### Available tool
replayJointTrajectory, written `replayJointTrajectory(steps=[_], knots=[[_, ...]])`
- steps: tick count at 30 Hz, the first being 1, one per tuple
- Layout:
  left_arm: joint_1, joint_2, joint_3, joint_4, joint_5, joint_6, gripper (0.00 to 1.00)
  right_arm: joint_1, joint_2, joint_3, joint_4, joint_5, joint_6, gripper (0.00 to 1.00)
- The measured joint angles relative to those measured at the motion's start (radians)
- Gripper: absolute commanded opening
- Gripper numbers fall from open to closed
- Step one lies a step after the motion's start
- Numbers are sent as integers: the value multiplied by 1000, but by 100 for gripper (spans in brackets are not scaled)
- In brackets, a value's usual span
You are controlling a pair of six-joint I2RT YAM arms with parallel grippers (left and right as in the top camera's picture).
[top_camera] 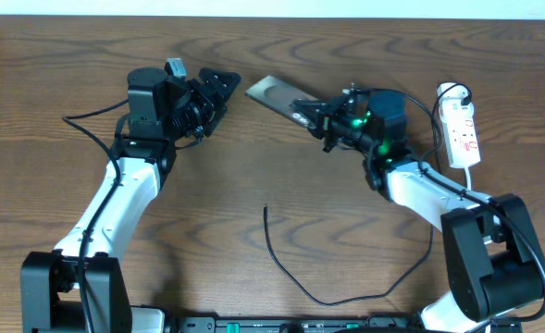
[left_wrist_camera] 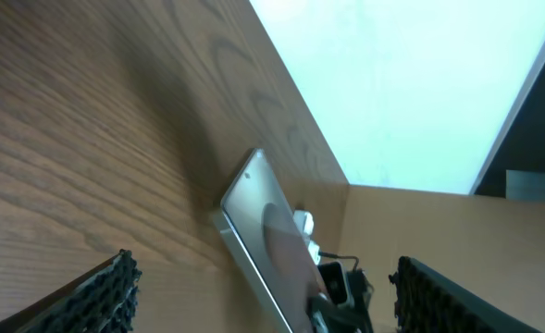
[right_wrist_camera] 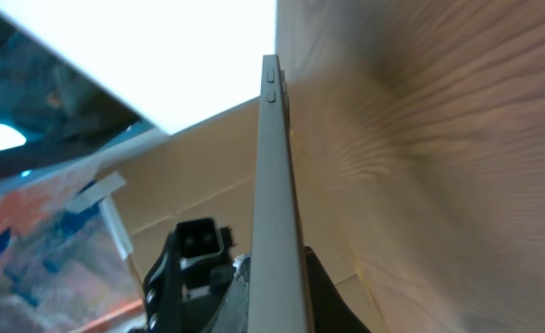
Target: Plug charger to phone and switch on socket
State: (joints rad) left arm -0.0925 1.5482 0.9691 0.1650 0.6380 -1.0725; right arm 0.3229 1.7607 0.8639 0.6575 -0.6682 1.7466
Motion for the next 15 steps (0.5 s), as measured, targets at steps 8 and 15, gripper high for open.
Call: replayJointTrajectory(steps=[8,15], knots=[[0,1,0,0,-35,-75,85,104,0,0,134,100,29,1],[0,24,0,0,-42,-204,85,175,0,0,142,152,30,1]])
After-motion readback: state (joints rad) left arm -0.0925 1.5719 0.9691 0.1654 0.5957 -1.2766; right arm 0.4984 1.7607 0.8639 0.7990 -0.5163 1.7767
